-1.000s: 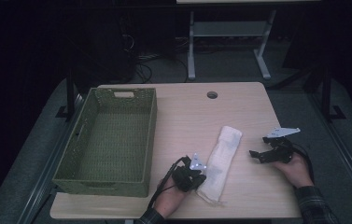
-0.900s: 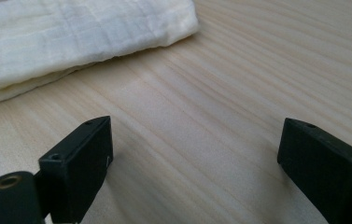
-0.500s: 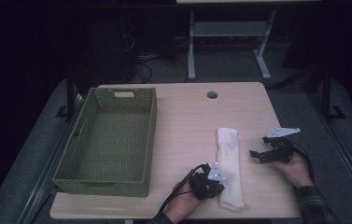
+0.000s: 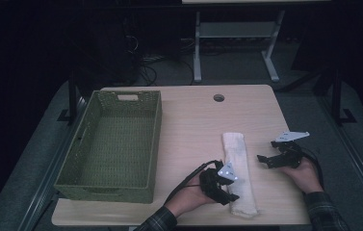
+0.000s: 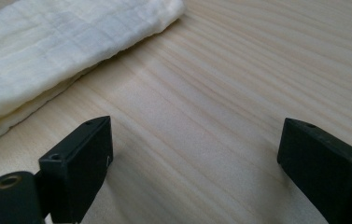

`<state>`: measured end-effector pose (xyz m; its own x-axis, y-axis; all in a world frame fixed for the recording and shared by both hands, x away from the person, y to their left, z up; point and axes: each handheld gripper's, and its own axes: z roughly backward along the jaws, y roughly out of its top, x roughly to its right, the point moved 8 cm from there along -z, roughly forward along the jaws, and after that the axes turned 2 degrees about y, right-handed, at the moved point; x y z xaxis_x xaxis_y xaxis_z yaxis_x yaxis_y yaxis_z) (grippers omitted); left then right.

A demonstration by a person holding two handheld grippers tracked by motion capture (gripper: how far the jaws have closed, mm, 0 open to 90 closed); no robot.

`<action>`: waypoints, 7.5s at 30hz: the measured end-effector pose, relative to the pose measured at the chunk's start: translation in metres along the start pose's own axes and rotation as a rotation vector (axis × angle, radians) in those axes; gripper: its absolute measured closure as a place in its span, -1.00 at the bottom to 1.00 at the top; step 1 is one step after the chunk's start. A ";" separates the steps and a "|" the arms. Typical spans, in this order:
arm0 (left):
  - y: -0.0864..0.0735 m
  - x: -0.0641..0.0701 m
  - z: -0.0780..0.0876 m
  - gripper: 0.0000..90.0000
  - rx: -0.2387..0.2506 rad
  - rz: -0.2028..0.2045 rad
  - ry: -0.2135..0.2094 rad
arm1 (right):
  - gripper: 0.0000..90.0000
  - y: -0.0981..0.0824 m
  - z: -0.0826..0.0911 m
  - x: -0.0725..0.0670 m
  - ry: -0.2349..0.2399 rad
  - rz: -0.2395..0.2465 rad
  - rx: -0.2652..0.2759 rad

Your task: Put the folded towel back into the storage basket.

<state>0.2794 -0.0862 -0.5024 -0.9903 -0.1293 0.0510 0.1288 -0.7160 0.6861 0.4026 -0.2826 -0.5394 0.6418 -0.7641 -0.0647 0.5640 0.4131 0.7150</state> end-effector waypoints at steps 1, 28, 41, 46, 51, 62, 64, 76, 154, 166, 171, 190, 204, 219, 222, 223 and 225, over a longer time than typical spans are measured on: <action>0.001 -0.001 -0.002 -0.18 -0.005 -0.014 -0.001 | -0.78 0.000 0.000 0.000 -0.001 0.001 0.000; 0.004 -0.020 -0.032 -0.04 -0.048 -0.056 0.030 | -0.78 0.000 0.000 0.000 -0.001 0.001 0.000; 0.001 -0.024 -0.025 0.81 -0.044 0.048 0.011 | -0.81 0.000 0.000 -0.001 0.017 0.021 -0.003; -0.003 -0.020 -0.015 0.81 -0.041 0.074 0.017 | -0.81 0.002 -0.002 -0.005 0.035 0.036 -0.036; -0.008 -0.014 -0.002 0.81 -0.019 0.090 0.008 | -0.56 0.015 0.003 -0.016 0.103 0.103 -0.025; -0.025 -0.013 0.029 0.80 0.022 0.132 0.035 | -0.45 0.063 -0.014 -0.047 0.267 0.229 -0.013; -0.029 -0.014 0.034 0.80 0.030 0.143 0.040 | -0.44 0.071 -0.020 -0.052 0.282 0.233 -0.014; -0.033 -0.019 0.036 0.80 0.054 0.141 0.027 | -0.29 0.085 -0.066 -0.076 0.330 0.300 -0.125; -0.014 -0.066 0.213 0.80 0.162 0.167 0.163 | 0.82 0.255 -0.043 -0.153 0.451 0.478 0.004; -0.038 -0.072 0.250 0.80 0.195 0.178 0.187 | 0.82 0.283 -0.062 -0.185 0.474 0.511 0.016; -0.054 -0.073 0.265 0.80 0.197 0.186 0.212 | 0.82 0.293 -0.072 -0.201 0.482 0.538 0.008; -0.105 -0.074 0.301 0.79 0.160 0.236 0.296 | 0.82 0.317 -0.116 -0.261 0.532 0.578 0.006; -0.132 -0.073 0.291 0.75 0.139 0.273 0.279 | 0.82 0.312 -0.137 -0.275 0.556 0.580 -0.016; -0.126 -0.082 0.289 -0.05 0.200 0.269 0.304 | 0.82 0.312 -0.154 -0.277 0.545 0.589 -0.036; -0.125 -0.084 0.288 -0.06 0.203 0.269 0.302 | 0.82 0.320 -0.155 -0.268 0.528 0.574 -0.028; -0.125 -0.084 0.288 -0.07 0.203 0.269 0.302 | 0.82 0.320 -0.155 -0.268 0.528 0.574 -0.028; -0.122 -0.084 0.286 -0.07 0.205 0.263 0.296 | 0.82 0.328 -0.156 -0.261 0.510 0.572 -0.025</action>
<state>0.3324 0.2080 -0.3831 -0.8636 -0.5013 0.0531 0.3317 -0.4859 0.8086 0.5015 0.1298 -0.3963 0.9942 -0.1070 -0.0066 0.0792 0.6916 0.7180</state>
